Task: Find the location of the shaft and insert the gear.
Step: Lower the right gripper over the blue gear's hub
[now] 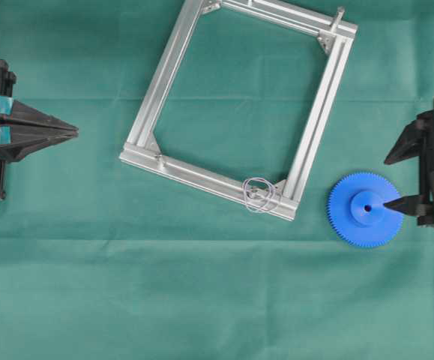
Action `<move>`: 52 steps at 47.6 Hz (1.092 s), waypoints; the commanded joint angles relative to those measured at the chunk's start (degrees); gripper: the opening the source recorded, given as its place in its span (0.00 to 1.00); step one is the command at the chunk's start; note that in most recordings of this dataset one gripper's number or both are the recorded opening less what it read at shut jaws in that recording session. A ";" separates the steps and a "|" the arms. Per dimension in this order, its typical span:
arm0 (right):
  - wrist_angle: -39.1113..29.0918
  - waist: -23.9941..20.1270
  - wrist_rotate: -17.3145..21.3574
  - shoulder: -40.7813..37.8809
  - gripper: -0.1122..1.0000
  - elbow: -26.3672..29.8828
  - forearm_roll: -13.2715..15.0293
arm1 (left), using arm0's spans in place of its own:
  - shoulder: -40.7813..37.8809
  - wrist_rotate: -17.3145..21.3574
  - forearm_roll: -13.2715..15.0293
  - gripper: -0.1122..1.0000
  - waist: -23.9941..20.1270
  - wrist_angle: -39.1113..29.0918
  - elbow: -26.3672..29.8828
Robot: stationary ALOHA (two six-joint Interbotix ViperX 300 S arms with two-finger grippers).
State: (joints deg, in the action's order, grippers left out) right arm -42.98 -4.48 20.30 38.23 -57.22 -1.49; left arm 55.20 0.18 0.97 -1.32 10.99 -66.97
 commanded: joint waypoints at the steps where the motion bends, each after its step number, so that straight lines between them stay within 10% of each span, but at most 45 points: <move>1: 1.14 -0.44 0.18 -1.41 0.92 1.05 -0.18 | -0.53 -0.18 0.09 0.11 -0.18 0.09 1.41; 52: 15.21 -2.90 6.24 -10.63 0.92 -5.62 -0.18 | -0.53 -0.35 0.09 0.11 -0.18 -0.70 1.32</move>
State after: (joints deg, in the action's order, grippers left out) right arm -28.83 -6.86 26.46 28.13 -63.37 -1.49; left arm 55.20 0.00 0.97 -1.41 10.02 -66.88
